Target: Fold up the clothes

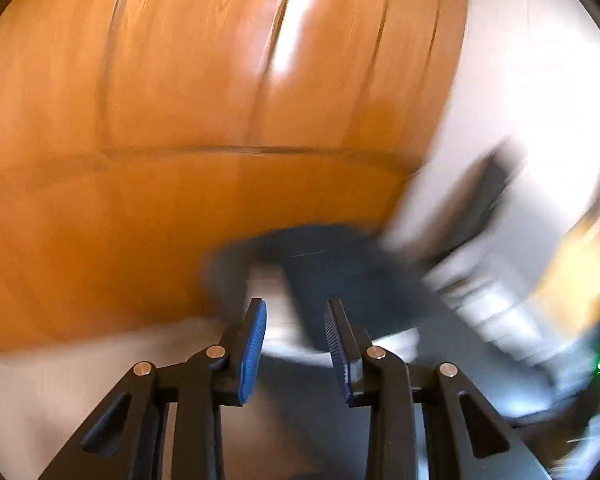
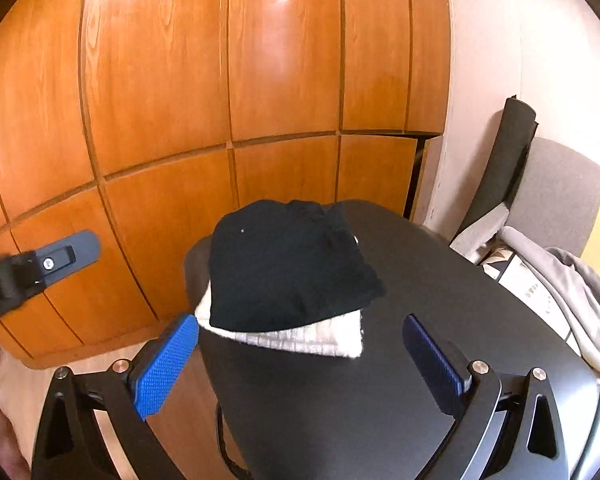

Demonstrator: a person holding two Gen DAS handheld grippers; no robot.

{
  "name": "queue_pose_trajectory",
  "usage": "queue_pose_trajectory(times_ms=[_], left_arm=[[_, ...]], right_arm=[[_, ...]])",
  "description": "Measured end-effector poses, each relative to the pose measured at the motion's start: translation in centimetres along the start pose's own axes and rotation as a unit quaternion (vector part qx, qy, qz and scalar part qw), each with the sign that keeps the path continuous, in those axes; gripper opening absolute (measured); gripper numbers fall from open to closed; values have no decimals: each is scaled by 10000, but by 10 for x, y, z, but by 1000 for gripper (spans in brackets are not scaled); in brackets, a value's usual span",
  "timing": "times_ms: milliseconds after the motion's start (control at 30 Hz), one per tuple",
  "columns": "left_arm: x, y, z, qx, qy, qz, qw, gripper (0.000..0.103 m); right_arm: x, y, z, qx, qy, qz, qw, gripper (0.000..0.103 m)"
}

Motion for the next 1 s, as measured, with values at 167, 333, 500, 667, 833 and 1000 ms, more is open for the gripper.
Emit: queue_pose_trajectory(times_ms=[167, 333, 500, 667, 833, 1000], left_arm=[[-3, -1, -4, -656, 317, -171, 9972, 35], [-12, -7, -6, -357, 164, -210, 9990, 35], [-18, -7, 1, -436, 321, -5, 9985, 35], [-21, -4, 5, -527, 453, 80, 9976, 35], [-20, -6, 5, -364, 370, 37, 9986, 35], [-20, -6, 3, -199, 229, 57, 9995, 34]], right_arm=[[0, 6, -10, -109, -173, -61, 9998, 103], [0, 11, -17, -214, -255, -108, 9994, 103], [5, 18, -22, -321, -375, -244, 9985, 103], [9, 23, -24, -386, -433, -339, 9977, 103], [13, 28, -23, -413, -450, -430, 9972, 103], [17, 33, -19, -378, -384, -517, 9972, 103]])
Point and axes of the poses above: each gripper's, at about its wrist camera, not at the fingertips, and y roughly the way its jaws point, z to its right, x to its underside, the point moved 3 cm from there along y, roughly the way its jaws point, and after that the axes turned 10 degrees about x, right-handed, at the moved point
